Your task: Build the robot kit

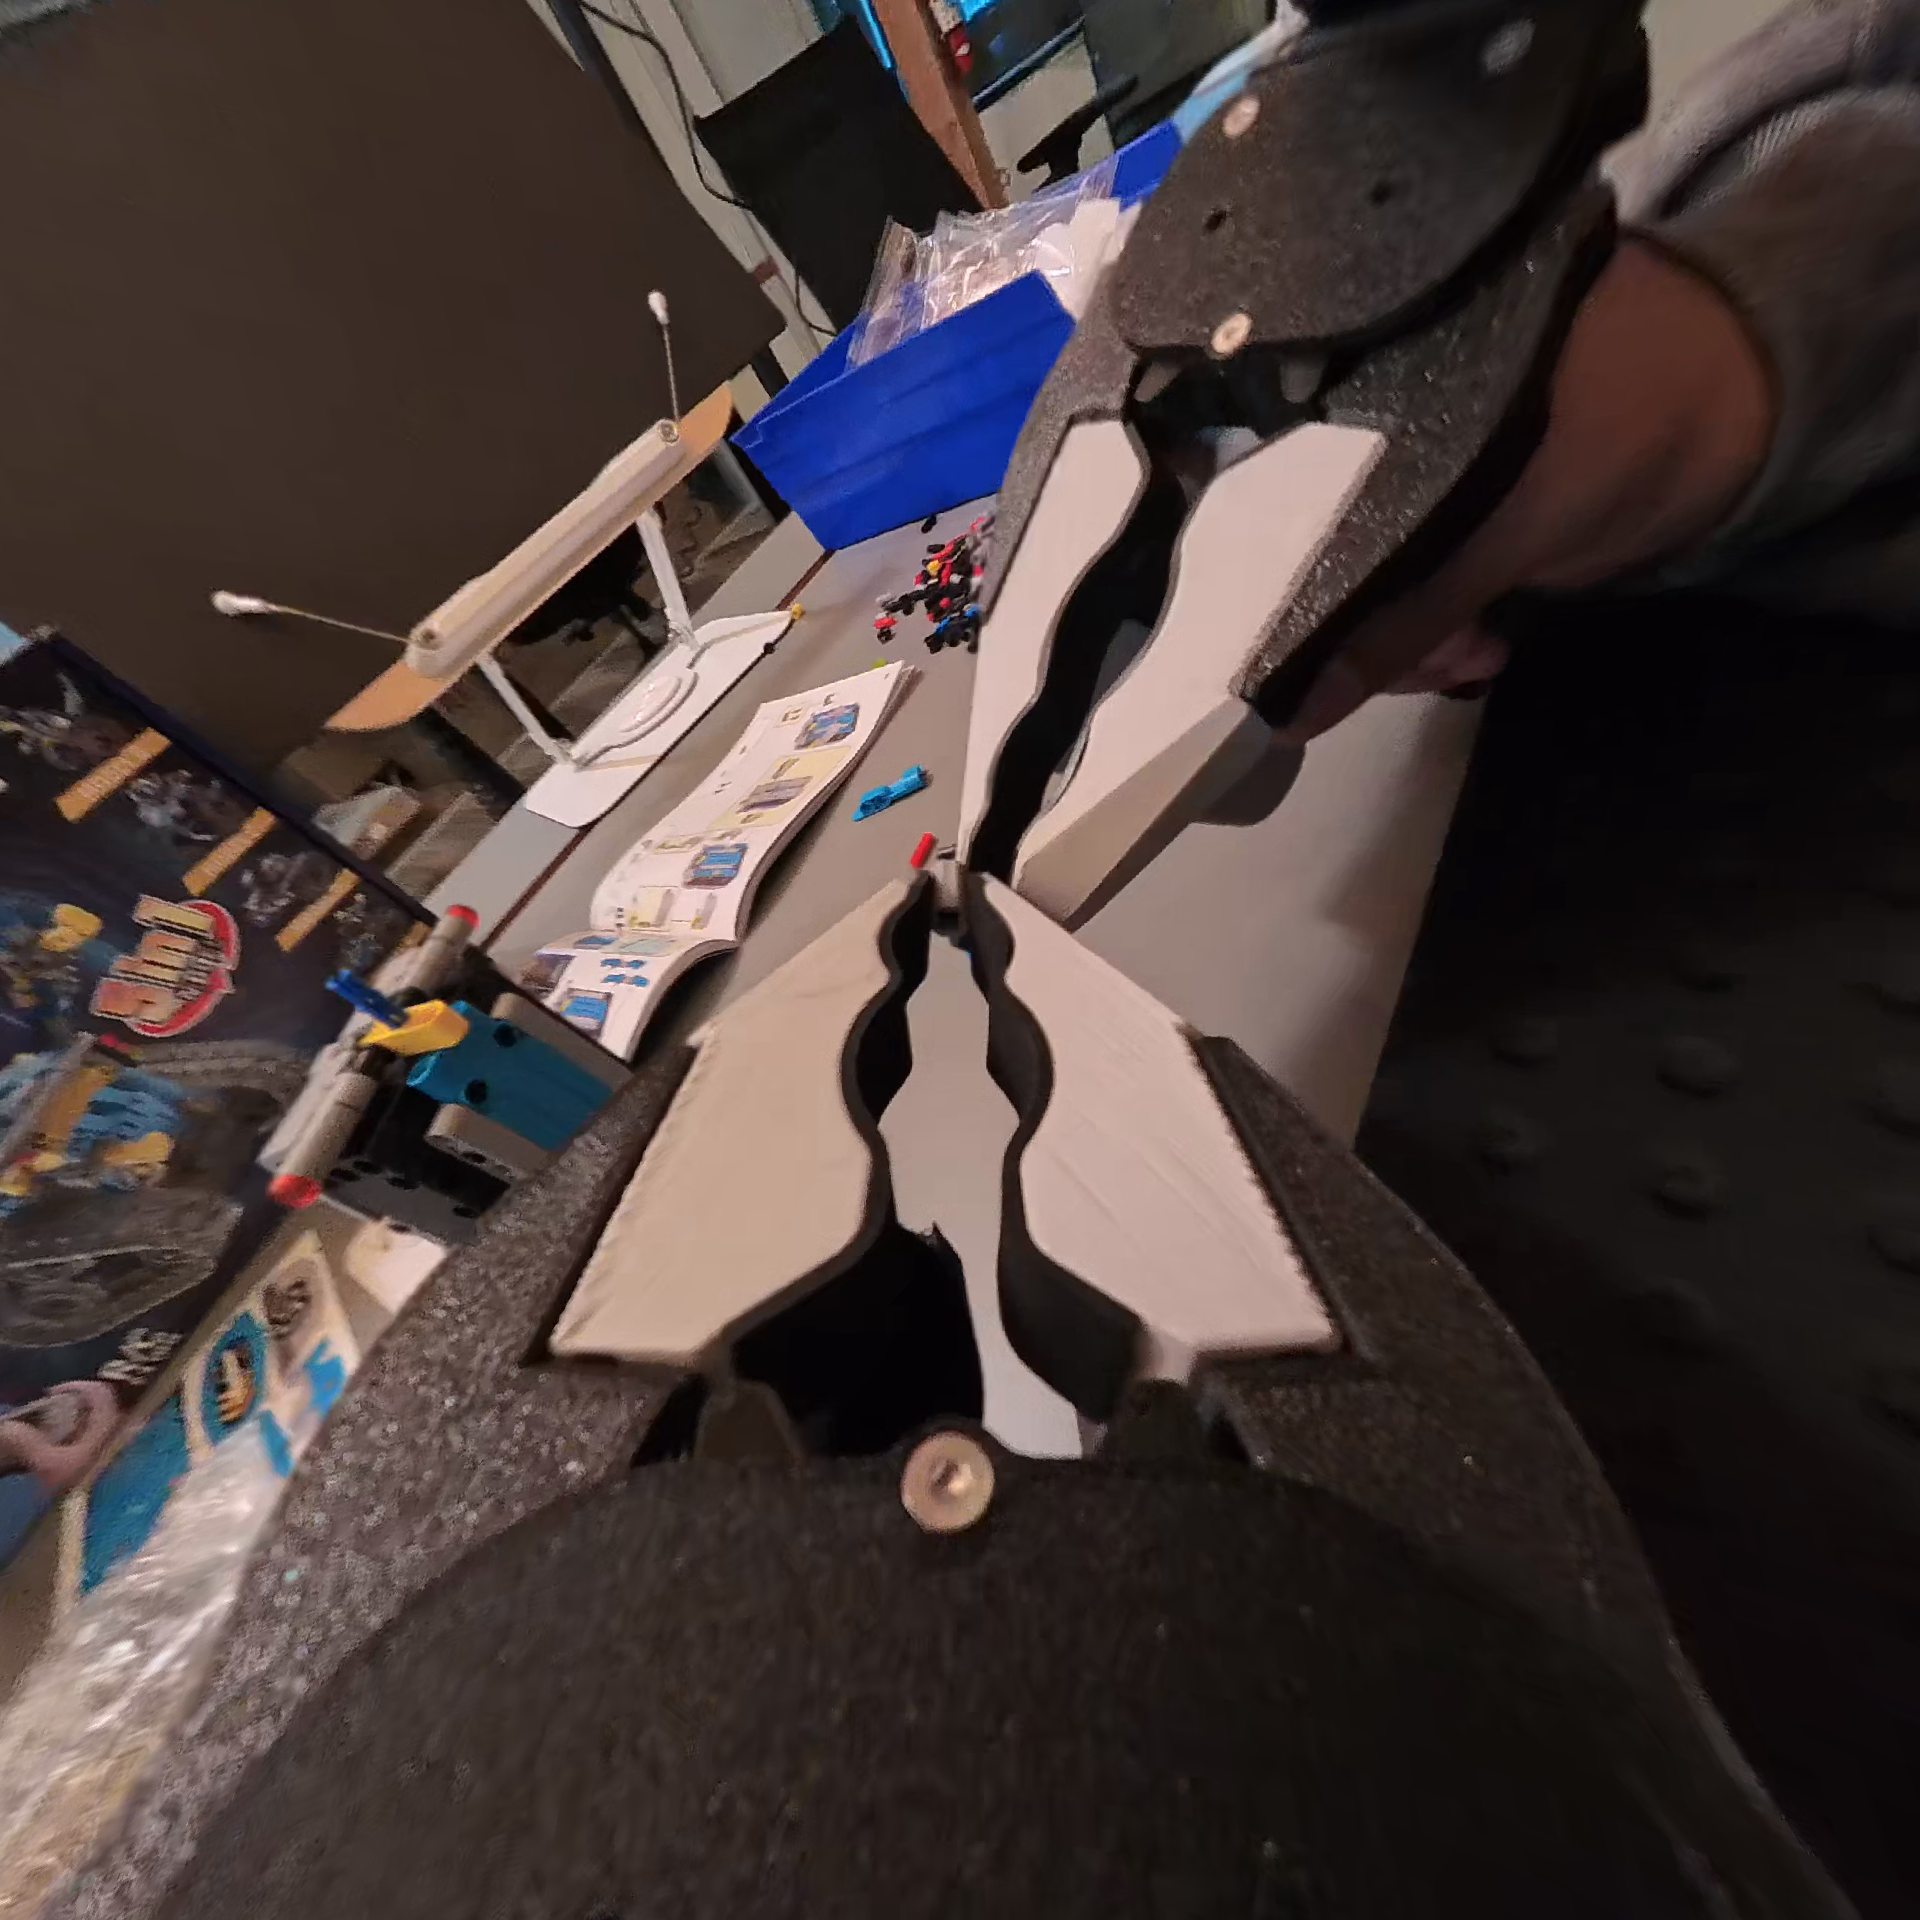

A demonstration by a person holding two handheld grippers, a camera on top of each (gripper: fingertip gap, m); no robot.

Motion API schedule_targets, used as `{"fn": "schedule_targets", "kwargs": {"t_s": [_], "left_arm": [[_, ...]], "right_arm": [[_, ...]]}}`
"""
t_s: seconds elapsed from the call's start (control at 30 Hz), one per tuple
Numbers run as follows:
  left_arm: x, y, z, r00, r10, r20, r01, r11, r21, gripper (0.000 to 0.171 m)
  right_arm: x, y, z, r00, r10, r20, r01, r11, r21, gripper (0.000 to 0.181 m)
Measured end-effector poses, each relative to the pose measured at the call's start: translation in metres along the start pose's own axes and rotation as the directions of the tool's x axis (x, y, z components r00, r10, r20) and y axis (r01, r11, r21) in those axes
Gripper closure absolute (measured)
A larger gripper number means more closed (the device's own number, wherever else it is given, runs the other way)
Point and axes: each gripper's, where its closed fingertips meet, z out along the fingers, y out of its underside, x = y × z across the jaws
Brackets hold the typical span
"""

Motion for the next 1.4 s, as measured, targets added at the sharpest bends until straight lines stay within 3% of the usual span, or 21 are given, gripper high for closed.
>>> {"fn": "schedule_targets", "kwargs": {"t_s": [0.1, 0.17, 0.27, 0.37, 0.43, 0.63, 1.0, 1.13, 1.3, 1.4], "left_arm": [[0.0, -0.006, -0.004, 0.999, 0.04, 0.008, -0.04, 0.999, 0.032, 0.166], [-0.007, -0.016, -0.012, 0.99, -0.131, -0.06, 0.138, 0.983, 0.119, 0.165], [-0.024, -0.039, -0.034, 0.882, -0.398, -0.25, 0.46, 0.843, 0.28, 0.165], [-0.037, -0.057, -0.049, 0.775, -0.499, -0.389, 0.627, 0.689, 0.365, 0.165], [-0.036, -0.062, -0.053, 0.726, -0.517, -0.454, 0.68, 0.635, 0.365, 0.166], [-0.031, -0.065, -0.053, 0.715, -0.506, -0.483, 0.688, 0.631, 0.357, 0.166], [-0.026, -0.065, -0.051, 0.701, -0.503, -0.506, 0.697, 0.633, 0.337, 0.166], [-0.028, -0.061, -0.049, 0.765, -0.485, -0.423, 0.634, 0.684, 0.361, 0.166], [-0.026, -0.053, -0.042, 0.883, -0.39, -0.261, 0.465, 0.803, 0.373, 0.165], [-0.023, -0.049, -0.038, 0.908, -0.354, -0.225, 0.415, 0.839, 0.353, 0.166]], "right_arm": [[-0.003, -0.003, -0.002, 0.998, 0.035, 0.048, -0.036, 0.999, 0.03, 0.174], [0.0, -0.015, -0.011, 0.993, 0.087, 0.077, -0.096, 0.989, 0.109, 0.174], [0.003, -0.045, -0.036, 0.959, 0.19, 0.208, -0.248, 0.919, 0.305, 0.174], [0.004, -0.084, -0.064, 0.845, 0.305, 0.439, -0.504, 0.727, 0.466, 0.174], [0.0, -0.085, -0.056, 0.848, 0.301, 0.437, -0.5, 0.728, 0.469, 0.174], [-0.008, -0.095, -0.049, 0.824, 0.304, 0.478, -0.536, 0.693, 0.483, 0.174], [-0.012, -0.094, -0.045, 0.802, 0.311, 0.509, -0.558, 0.695, 0.454, 0.174], [-0.009, -0.091, -0.041, 0.777, 0.356, 0.519, -0.595, 0.683, 0.423, 0.174], [-0.005, -0.083, -0.036, 0.676, 0.444, 0.588, -0.703, 0.63, 0.331, 0.175], [-0.005, -0.076, -0.034, 0.62, 0.477, 0.623, -0.742, 0.613, 0.27, 0.175]]}}
